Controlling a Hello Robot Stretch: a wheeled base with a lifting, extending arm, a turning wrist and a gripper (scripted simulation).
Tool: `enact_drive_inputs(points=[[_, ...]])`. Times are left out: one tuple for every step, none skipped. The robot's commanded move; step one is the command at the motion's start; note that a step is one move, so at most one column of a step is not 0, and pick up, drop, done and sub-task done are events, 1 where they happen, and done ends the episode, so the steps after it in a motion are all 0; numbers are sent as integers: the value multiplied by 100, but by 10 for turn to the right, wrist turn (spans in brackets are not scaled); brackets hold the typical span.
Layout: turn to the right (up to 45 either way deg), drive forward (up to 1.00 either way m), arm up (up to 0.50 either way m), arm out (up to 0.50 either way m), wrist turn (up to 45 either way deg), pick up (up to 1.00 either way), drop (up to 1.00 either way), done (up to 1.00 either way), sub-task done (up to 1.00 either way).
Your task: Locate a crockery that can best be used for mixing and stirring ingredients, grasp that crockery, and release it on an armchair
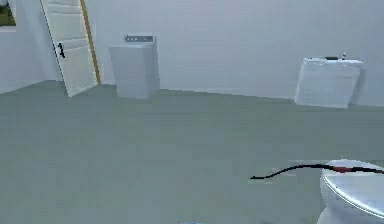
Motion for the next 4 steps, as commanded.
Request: enact_drive_inputs(points=[[-270,0,0,0,0,0,0,0,0],[0,35,0,0,0,0,0,0,0],[-120,0,0,0,0,0,0,0,0],[0,100,0,0,0,0,0,0,0]])
